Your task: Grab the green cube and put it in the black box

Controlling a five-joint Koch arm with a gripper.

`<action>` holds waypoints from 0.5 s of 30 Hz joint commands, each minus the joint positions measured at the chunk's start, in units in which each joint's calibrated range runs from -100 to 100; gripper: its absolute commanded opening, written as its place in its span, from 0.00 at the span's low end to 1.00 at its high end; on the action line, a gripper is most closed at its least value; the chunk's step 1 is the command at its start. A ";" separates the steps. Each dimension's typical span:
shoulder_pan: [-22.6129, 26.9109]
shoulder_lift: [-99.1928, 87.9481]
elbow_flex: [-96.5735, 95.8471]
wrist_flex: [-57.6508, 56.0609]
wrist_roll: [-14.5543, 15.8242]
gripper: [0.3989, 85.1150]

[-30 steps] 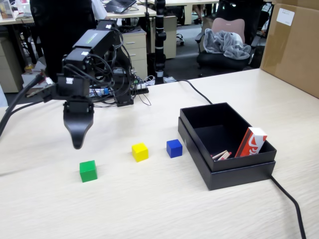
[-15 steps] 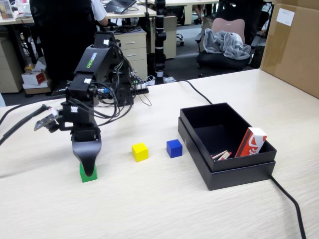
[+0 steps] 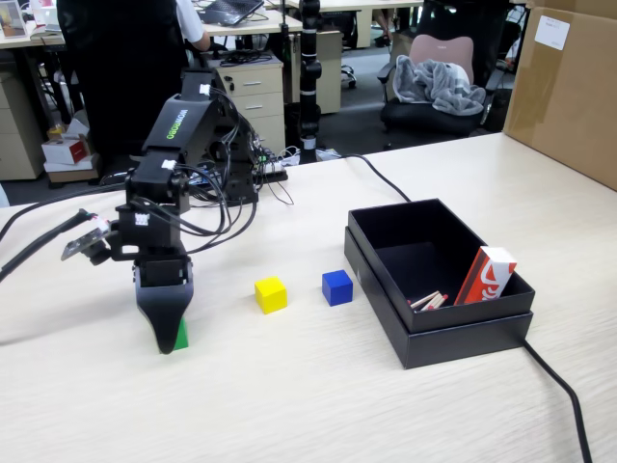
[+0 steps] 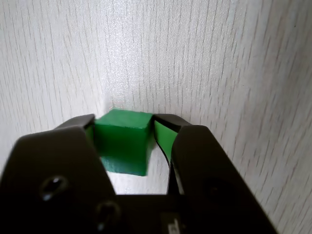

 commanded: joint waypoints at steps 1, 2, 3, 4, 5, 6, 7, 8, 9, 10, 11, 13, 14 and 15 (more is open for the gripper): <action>0.05 -0.29 2.00 1.65 -0.15 0.15; 0.05 -0.29 1.72 1.65 -0.15 0.10; 0.05 -0.29 1.63 1.65 -0.10 0.05; 0.05 -0.52 1.54 1.65 0.05 0.02; 0.10 -1.10 1.09 1.65 0.15 0.01; 0.10 -1.67 0.46 1.65 0.20 0.01; 0.20 -3.05 -0.54 1.65 0.29 0.01; 0.24 -4.77 -1.81 1.65 0.34 0.01; 0.34 -6.95 -3.44 1.65 0.59 0.01; 0.49 -9.70 -4.98 1.65 1.03 0.01; 1.07 -16.02 -8.07 0.87 1.76 0.01; 1.90 -23.47 -11.60 0.35 2.69 0.01; 2.64 -27.83 -13.78 0.35 3.13 0.01; 3.22 -30.70 -15.23 0.27 3.52 0.01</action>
